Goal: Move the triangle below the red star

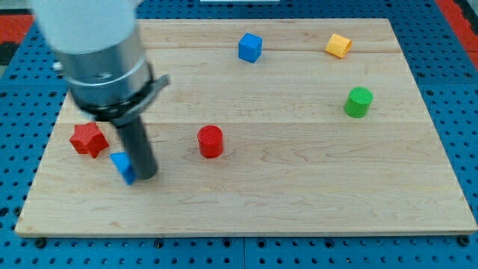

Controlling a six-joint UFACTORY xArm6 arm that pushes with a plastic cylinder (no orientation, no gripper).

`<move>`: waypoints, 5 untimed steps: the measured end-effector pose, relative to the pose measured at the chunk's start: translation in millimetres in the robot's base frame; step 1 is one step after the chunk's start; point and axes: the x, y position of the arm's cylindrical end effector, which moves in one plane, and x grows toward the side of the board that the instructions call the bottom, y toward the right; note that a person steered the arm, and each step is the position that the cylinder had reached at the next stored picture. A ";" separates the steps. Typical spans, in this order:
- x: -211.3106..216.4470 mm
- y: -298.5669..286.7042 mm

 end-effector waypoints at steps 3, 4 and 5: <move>-19.6 -19.1; -13.9 -19.1; 4.4 -23.9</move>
